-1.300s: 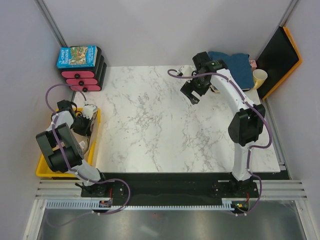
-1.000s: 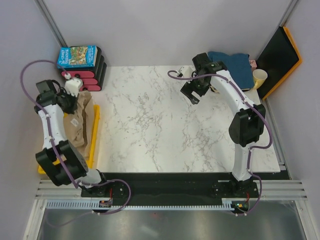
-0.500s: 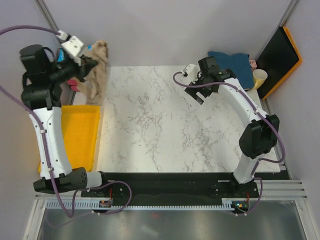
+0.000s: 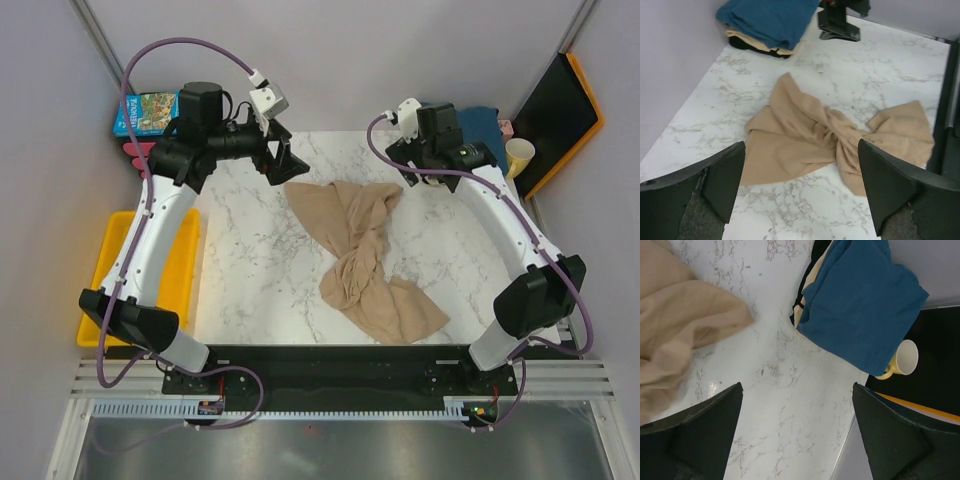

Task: Fold and stack the t-shirts
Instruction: Move the tshirt to the center of the board, then flatten out the tshirt

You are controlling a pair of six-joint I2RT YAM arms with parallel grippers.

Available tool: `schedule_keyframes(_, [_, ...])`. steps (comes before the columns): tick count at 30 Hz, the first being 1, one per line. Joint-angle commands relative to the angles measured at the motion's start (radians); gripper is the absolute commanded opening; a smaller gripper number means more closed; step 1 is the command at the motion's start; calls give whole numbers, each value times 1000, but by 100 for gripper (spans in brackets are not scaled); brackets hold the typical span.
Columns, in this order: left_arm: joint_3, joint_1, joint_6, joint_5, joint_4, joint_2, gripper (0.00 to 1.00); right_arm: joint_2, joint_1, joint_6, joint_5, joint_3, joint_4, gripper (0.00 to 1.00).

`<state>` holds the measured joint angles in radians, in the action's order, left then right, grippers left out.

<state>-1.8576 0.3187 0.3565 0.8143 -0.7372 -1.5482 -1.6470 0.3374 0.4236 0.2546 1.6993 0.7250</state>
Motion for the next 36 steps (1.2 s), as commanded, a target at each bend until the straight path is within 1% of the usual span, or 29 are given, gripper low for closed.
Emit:
schedule_keyframes(1, [50, -12, 28, -216, 79, 71, 100, 27, -3, -25, 19, -15, -19, 98])
schedule_keyframes(2, [78, -15, 44, -257, 79, 76, 100, 24, -3, -25, 0, -18, -12, 98])
schedule_keyframes(3, [137, -15, 62, -341, 79, 83, 100, 23, -5, -22, -27, -21, 0, 98])
schedule_keyframes(4, [171, -15, 90, -381, 81, 85, 100, 12, -5, -13, -126, -21, 45, 98])
schedule_keyframes(5, [202, -20, 104, -414, 81, 86, 100, 6, -5, 9, -185, -20, 74, 98])
schedule_keyframes(6, [263, -21, 116, -478, 81, 85, 100, -5, -2, 24, -252, -10, 108, 98])
schedule_keyframes(7, [293, -21, 127, -512, 81, 83, 99, -26, 0, 39, -352, -9, 160, 98])
schedule_keyframes(8, [322, -27, 131, -539, 88, 80, 99, -40, 5, 49, -388, -9, 181, 98])
schedule_keyframes(10, [405, -30, 137, -650, 104, 59, 97, -91, 31, 110, -432, 5, 256, 98])
schedule_keyframes(11, [425, -41, 140, -668, 108, 51, 96, -106, 41, 133, -471, 8, 280, 98])
schedule_keyframes(12, [461, -49, 144, -688, 110, 40, 96, -122, 64, 205, -482, 17, 307, 98])
schedule_keyframes(14, [507, -64, 144, -713, 125, 20, 95, -143, 109, 254, -482, 1, 340, 98])
schedule_keyframes(15, [515, -70, 145, -713, 127, 14, 95, -148, 121, 298, -476, -7, 346, 98])
schedule_keyframes(19, [537, -93, 137, -687, 140, -9, 94, -203, 175, 365, -480, -4, 381, 98])
schedule_keyframes(21, [546, -93, 140, -681, 168, -24, 94, -229, 198, 380, -498, 32, 407, 98])
schedule_keyframes(24, [549, -101, 142, -661, 199, -47, 94, -267, 215, 396, -491, 39, 416, 98])
schedule_keyframes(25, [552, -110, 141, -638, 243, -49, 94, -284, 215, 394, -483, 33, 398, 98])
schedule_keyframes(26, [557, -113, 139, -577, 265, -55, 94, -289, 215, 386, -473, 8, 381, 98])
schedule_keyframes(28, [554, -116, 151, -505, 318, -75, 94, -297, 212, 386, -442, -22, 331, 98])
schedule_keyframes(29, [531, -116, 151, -445, 329, -91, 95, -295, 206, 379, -434, -58, 311, 98])
schedule_keyframes(31, [491, -115, 133, -399, 338, -163, 96, -292, 198, 368, -420, -82, 269, 98])
schedule_keyframes(32, [441, -115, 122, -376, 340, -191, 96, -292, 190, 360, -411, -104, 255, 98])
schedule_keyframes(33, [416, -115, 110, -365, 340, -246, 96, -292, 186, 344, -405, -116, 222, 98])
schedule_keyframes(35, [347, -115, 87, -357, 341, -292, 96, -297, 177, 334, -387, -144, 197, 98])
schedule_keyframes(36, [327, -115, 81, -356, 341, -309, 96, -303, 173, 325, -380, -148, 180, 95])
